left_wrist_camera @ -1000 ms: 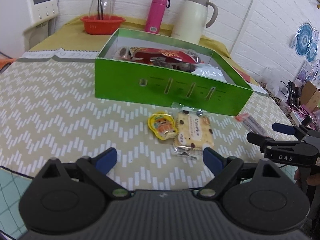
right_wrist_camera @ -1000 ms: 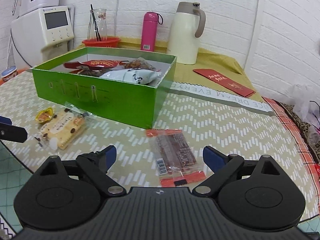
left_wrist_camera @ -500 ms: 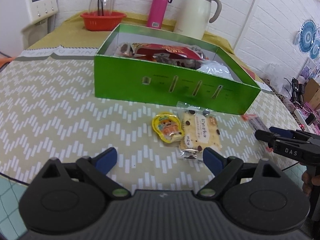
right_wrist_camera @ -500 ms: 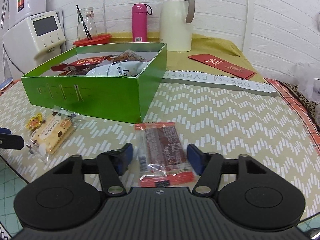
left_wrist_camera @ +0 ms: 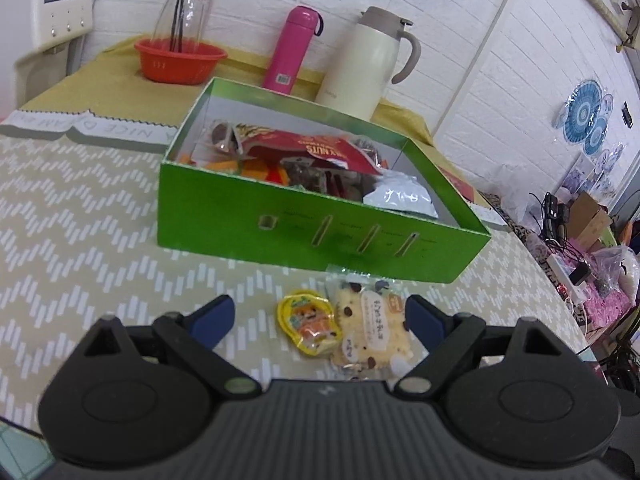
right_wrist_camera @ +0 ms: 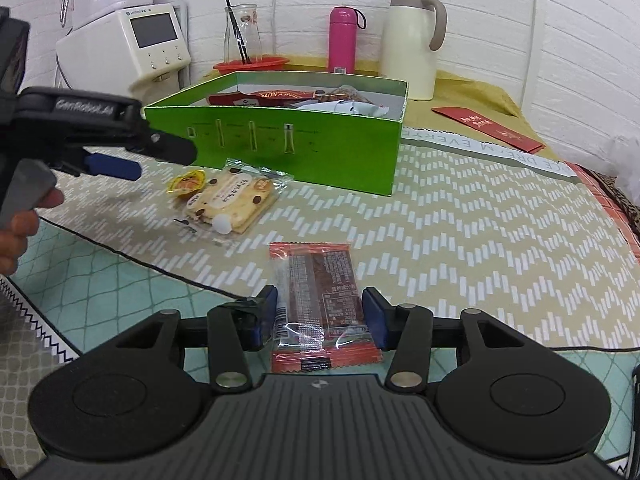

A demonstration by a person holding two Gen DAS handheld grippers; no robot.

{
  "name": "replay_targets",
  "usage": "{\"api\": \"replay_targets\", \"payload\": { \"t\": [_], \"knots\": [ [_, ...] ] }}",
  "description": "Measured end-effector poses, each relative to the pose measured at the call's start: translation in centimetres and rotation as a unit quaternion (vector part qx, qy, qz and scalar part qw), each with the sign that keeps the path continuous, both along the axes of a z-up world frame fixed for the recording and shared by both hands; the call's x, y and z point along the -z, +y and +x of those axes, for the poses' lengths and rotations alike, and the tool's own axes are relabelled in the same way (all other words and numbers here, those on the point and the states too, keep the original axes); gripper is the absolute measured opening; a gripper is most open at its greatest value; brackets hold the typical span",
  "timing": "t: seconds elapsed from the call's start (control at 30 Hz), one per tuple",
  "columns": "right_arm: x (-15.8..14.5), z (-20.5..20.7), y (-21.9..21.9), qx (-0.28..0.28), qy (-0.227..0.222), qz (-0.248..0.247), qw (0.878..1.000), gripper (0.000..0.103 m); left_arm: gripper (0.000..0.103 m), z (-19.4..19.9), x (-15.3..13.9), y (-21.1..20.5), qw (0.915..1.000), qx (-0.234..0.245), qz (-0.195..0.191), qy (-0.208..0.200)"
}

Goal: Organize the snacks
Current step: 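Grasp the red strip packet with the right gripper while the left grasps the yellow candy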

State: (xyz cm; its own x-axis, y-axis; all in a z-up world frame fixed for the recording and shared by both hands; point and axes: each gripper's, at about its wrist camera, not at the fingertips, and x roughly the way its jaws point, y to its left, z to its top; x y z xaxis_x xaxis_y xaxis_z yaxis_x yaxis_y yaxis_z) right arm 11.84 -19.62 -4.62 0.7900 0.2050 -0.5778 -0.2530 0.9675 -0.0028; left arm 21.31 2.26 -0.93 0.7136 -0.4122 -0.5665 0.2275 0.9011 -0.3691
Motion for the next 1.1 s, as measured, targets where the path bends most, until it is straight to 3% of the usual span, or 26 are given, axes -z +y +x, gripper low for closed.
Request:
{"api": "replay_targets", "payload": {
  "t": [0.13,0.17,0.2,0.33,0.4,0.5,0.77,0.9,1.1],
  "knots": [
    [0.0,-1.1,0.9,-0.009,0.000,0.001,1.000,0.082,0.079,1.3,0.5,-0.4,0.9999,0.003,0.007,0.008],
    [0.0,-1.3,1.2,-0.014,0.001,0.000,1.000,0.083,0.070,1.5,0.7,-0.5,0.9998,0.003,0.015,0.011],
    [0.0,-1.5,1.5,-0.019,0.001,0.000,1.000,0.084,0.054,1.8,1.0,-0.5,0.9997,0.007,0.015,0.016],
    [0.1,-1.7,1.9,-0.019,-0.002,0.004,1.000,0.089,0.039,1.7,1.2,-0.4,0.9994,0.005,0.033,0.012],
    [0.1,-1.8,2.0,-0.019,-0.003,0.004,1.000,0.092,0.022,1.5,1.2,-0.3,0.9991,0.010,0.040,0.012],
    [0.1,-2.0,2.0,-0.020,-0.003,0.004,1.000,0.092,0.013,0.9,1.2,0.1,0.9991,0.016,0.036,0.018],
    [0.2,-2.6,2.4,-0.024,-0.006,0.006,1.000,0.093,0.013,-4.1,1.4,0.5,0.9981,0.024,0.056,0.004],
    [0.1,-2.7,2.7,-0.027,-0.006,0.005,1.000,0.096,0.021,-4.3,1.7,1.2,0.9993,0.014,0.032,0.007],
    [0.1,-2.7,2.8,-0.024,-0.005,0.008,1.000,0.096,0.021,-3.9,1.6,0.9,0.9993,0.013,0.035,0.005]
  ]
}}
